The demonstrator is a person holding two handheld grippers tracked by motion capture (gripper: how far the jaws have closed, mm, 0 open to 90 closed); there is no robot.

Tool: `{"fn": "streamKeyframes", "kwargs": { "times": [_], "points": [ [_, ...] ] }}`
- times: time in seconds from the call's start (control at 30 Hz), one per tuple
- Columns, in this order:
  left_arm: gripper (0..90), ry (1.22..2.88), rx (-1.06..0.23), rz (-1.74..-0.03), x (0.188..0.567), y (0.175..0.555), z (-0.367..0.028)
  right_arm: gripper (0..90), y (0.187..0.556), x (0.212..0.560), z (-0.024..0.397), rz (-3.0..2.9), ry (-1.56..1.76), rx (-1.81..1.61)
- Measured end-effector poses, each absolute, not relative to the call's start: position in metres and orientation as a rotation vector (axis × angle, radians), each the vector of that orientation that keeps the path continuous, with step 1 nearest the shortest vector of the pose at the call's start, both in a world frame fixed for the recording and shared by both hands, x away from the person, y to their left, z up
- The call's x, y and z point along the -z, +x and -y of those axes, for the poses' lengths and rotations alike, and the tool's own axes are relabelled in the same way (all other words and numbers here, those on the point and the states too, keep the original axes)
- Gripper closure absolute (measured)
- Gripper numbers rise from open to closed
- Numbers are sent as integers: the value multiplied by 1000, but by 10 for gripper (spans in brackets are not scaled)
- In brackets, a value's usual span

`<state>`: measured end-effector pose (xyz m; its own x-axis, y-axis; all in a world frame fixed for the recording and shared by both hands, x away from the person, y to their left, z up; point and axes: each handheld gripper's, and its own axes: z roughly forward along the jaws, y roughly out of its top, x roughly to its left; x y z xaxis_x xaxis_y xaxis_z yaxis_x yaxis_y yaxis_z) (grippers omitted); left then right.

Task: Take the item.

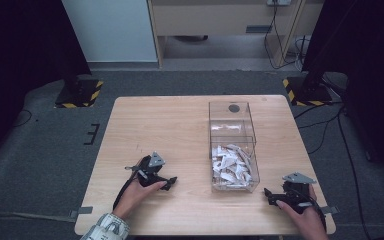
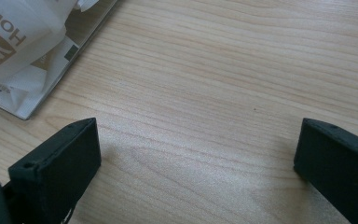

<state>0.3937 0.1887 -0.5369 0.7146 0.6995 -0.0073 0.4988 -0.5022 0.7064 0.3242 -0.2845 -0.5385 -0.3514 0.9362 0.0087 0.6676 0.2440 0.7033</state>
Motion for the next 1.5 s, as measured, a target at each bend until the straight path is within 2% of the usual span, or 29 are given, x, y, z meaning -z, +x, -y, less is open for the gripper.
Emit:
{"fn": "streamKeyframes", "kwargs": {
  "times": [0.77,1.27,1.5],
  "points": [
    [59,2180,-399,-793,505,377,-177,8,324,539,285,-2108,1465,-875],
    [63,2213,-340,-694,486,383,-155,8,325,539,284,-2104,1466,-876],
    [64,2225,-358,-653,473,387,-146,8,325,539,284,-2104,1466,-875]
  ]
}}
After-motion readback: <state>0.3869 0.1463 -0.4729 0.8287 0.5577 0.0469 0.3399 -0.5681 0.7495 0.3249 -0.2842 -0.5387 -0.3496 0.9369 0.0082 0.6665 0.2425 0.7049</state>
